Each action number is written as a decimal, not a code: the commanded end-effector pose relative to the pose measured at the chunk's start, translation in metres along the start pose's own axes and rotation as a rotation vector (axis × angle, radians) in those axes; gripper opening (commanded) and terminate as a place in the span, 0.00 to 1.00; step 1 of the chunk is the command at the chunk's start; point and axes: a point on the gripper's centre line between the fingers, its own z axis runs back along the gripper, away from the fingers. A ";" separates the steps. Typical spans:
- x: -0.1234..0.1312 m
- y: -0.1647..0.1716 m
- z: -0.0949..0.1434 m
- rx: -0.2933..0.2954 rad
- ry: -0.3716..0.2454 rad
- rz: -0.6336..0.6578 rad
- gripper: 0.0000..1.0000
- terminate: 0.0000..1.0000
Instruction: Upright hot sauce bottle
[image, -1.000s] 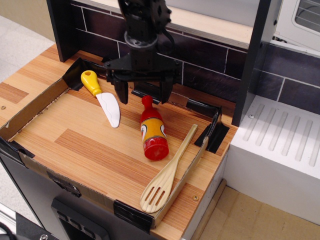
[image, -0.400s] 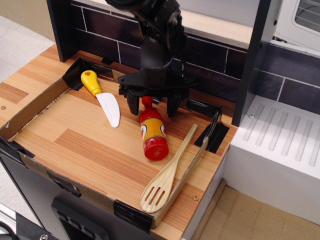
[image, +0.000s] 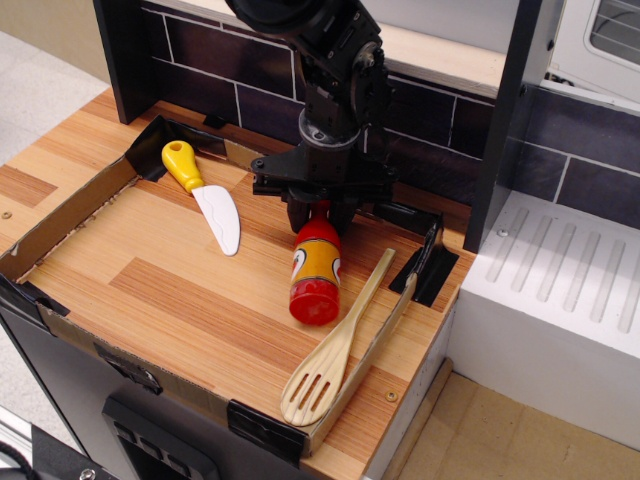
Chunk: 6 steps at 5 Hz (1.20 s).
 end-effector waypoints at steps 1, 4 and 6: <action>0.000 0.013 0.025 -0.031 -0.034 -0.038 0.00 0.00; 0.009 0.058 0.085 -0.046 -0.395 -0.041 0.00 0.00; 0.021 0.063 0.096 -0.071 -0.692 0.076 0.00 0.00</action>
